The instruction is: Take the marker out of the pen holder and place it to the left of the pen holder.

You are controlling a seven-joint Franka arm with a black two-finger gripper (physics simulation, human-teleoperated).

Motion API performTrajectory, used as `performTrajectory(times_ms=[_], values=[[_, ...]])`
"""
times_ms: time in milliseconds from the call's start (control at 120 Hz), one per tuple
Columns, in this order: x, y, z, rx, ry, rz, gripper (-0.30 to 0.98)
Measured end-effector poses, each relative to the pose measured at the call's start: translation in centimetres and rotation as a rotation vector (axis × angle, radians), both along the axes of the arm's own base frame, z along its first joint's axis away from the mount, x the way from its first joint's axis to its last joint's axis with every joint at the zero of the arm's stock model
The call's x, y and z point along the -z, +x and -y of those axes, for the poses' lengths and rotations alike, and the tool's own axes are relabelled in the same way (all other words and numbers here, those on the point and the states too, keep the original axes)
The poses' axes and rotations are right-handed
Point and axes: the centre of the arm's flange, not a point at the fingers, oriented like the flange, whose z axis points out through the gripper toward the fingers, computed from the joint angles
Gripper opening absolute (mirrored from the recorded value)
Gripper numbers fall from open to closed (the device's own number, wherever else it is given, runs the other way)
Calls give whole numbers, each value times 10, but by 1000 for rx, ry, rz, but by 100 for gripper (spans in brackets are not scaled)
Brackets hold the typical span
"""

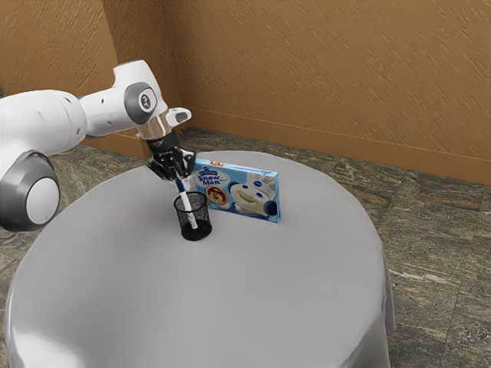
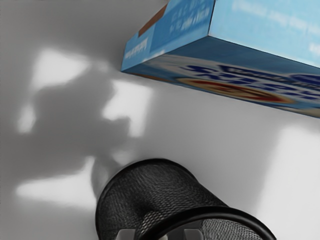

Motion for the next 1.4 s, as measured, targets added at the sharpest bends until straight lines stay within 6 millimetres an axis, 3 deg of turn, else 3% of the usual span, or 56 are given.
performTrajectory(times_ms=[250, 367, 508, 592, 667, 733, 825, 908, 1000, 1233, 1267, 1292, 1400], values=[[-8, 0, 2, 4, 8, 12, -5], [-35, -6, 9, 14, 14, 35, -6], [-82, -35, 16, 19, 22, 55, -7], [-111, -53, 9, 12, 40, 73, -7], [-125, -68, -13, -15, 58, 71, -7], [-120, -77, -38, -47, 73, 50, -7], [-86, -78, -62, -77, 88, -8, -7], [-52, -85, -77, -99, 88, -60, -7], [-39, -88, -81, -110, 86, -69, -6], [-31, -91, -83, -146, 33, -55, 41], [-47, -93, -84, -146, 37, -31, 45], [-70, -96, -84, -141, 49, 1, 47], [-188, -136, -55, -47, 133, 112, 56]])
